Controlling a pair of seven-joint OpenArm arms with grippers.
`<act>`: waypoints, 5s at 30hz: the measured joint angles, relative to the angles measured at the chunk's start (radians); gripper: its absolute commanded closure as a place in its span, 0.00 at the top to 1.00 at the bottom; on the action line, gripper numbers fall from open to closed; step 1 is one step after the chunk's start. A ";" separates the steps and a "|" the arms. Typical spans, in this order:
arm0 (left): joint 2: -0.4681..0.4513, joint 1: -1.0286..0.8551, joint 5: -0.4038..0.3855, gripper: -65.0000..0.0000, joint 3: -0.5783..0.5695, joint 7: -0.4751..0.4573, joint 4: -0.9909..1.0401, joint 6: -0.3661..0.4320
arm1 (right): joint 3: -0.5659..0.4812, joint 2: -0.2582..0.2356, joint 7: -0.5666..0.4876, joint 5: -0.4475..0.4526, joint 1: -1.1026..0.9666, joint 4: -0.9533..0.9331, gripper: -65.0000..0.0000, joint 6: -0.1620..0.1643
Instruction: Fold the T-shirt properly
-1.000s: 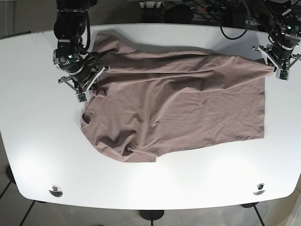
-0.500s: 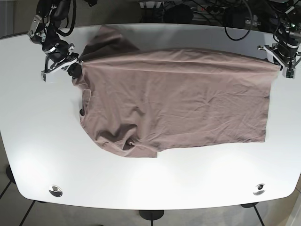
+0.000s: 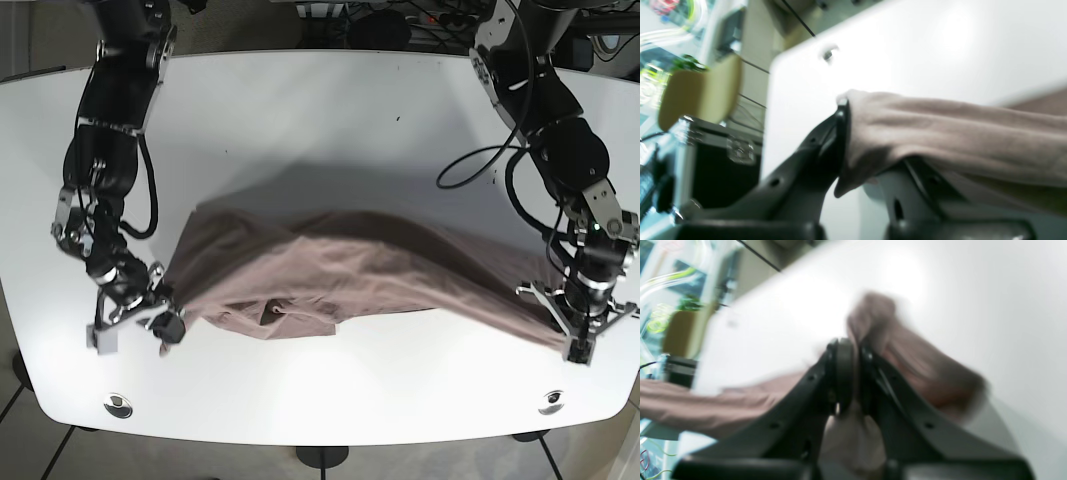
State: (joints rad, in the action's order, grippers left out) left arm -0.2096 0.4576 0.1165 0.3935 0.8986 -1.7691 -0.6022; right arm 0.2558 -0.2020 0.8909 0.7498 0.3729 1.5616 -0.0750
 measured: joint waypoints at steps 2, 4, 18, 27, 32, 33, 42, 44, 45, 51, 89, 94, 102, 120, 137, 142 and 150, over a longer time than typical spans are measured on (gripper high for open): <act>-0.012 0.105 0.000 0.00 -0.018 -0.001 0.056 0.000 | -0.002 0.000 0.001 0.006 0.097 -0.032 0.03 -0.003; -0.057 0.241 -0.004 0.00 -0.043 -0.002 0.140 -0.001 | -0.017 -0.015 0.003 0.002 0.237 -0.087 0.03 -0.003; -0.246 0.478 -0.027 0.00 0.000 -0.026 0.265 -0.071 | -0.100 -0.108 0.000 0.014 0.451 -0.130 0.03 -0.005; -0.101 -0.163 -0.006 0.00 0.218 0.002 0.096 -0.106 | 0.109 -0.067 0.002 0.011 -0.226 0.056 0.03 -0.014; -0.011 -0.391 -0.017 0.00 0.299 -0.008 -0.004 -0.107 | 0.174 -0.059 -0.002 0.014 -0.449 0.089 0.03 -0.055; 0.001 -0.422 -0.016 0.00 0.300 -0.008 -0.016 -0.106 | 0.180 -0.059 -0.007 0.014 -0.487 0.106 0.03 -0.055; 0.103 -0.653 -0.011 0.00 0.423 -0.011 -0.123 -0.106 | 0.212 -0.050 -0.005 0.115 -0.726 0.243 0.03 -0.041; 0.107 -0.654 -0.011 0.00 0.438 -0.009 -0.122 -0.106 | 0.212 -0.050 -0.008 0.119 -0.732 0.233 0.03 -0.043; 0.107 -0.655 -0.012 0.00 0.438 -0.013 -0.122 -0.106 | 0.212 -0.050 -0.008 0.119 -0.732 0.219 0.03 -0.043; 0.109 -0.640 -0.010 0.00 0.438 -0.007 -0.119 -0.106 | 0.243 -0.040 0.003 0.119 -0.700 0.199 0.03 -0.041; 0.037 -0.425 -0.004 0.00 0.367 -0.024 0.131 -0.102 | 0.122 0.005 0.011 0.256 -0.896 0.187 0.62 -0.068; 0.036 -0.425 -0.004 0.00 0.367 -0.023 0.131 -0.102 | 0.114 0.003 0.012 0.242 -0.853 0.129 0.02 -0.058; 0.035 -0.463 -0.006 0.00 0.370 -0.022 0.010 -0.102 | 0.114 -0.004 0.038 0.223 -0.946 0.340 0.03 -0.053; 0.036 -0.392 -0.016 0.00 0.451 -0.013 0.026 -0.105 | 0.267 -0.119 0.217 0.449 -0.851 0.383 0.03 -0.105; -0.063 -0.230 -0.003 0.40 0.300 -0.158 0.425 -0.102 | 0.166 -0.006 0.214 0.200 -0.751 0.371 0.67 -0.108; -0.099 -0.241 -0.004 0.40 0.303 -0.160 0.427 -0.102 | 0.024 -0.010 0.235 0.192 -0.833 0.370 0.58 -0.108; -0.111 -0.275 -0.006 0.40 0.305 -0.161 0.433 -0.102 | -0.032 0.019 0.150 0.114 -0.798 0.231 0.59 -0.109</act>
State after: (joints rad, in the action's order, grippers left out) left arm -0.3202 0.1822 0.1101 0.6983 0.7380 -1.3361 -0.7040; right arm 0.2237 -0.1825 1.0409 0.8639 -0.4248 1.7927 -0.1841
